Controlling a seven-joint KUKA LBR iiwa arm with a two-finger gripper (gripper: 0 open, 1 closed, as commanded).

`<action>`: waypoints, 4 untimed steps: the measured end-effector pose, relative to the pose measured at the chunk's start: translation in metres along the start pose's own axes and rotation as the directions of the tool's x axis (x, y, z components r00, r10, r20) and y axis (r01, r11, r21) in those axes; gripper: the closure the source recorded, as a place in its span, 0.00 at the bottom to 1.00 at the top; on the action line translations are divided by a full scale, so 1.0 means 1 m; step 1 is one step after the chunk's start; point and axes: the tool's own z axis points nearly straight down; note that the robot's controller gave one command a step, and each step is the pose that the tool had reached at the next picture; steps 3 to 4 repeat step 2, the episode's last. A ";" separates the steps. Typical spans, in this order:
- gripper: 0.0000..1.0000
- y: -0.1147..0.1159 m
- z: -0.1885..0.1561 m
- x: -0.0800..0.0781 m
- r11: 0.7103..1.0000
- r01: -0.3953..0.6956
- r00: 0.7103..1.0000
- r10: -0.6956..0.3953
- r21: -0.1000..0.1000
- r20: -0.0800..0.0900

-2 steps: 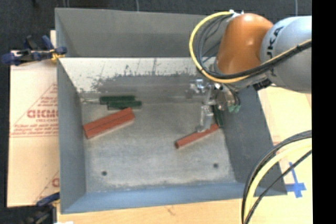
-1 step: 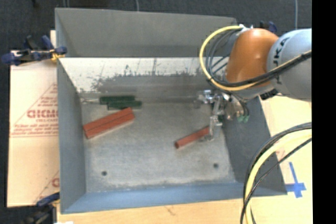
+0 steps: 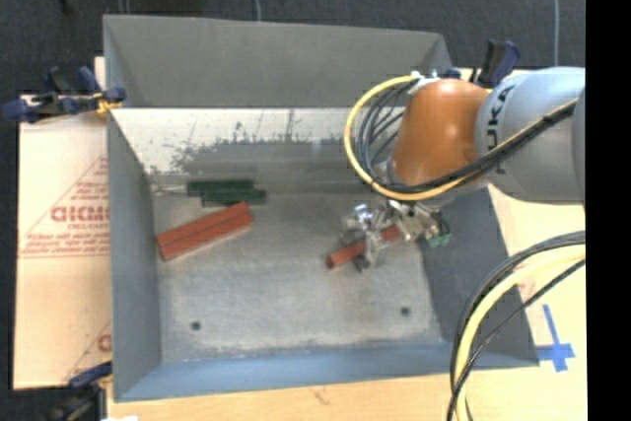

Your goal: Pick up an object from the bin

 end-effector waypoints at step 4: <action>1.00 0.024 -0.195 -0.045 0.999 0.047 0.999 -0.048 0.004 0.008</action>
Offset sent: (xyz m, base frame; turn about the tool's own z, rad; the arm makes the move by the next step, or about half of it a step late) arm 0.0297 0.0398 0.1885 -0.0459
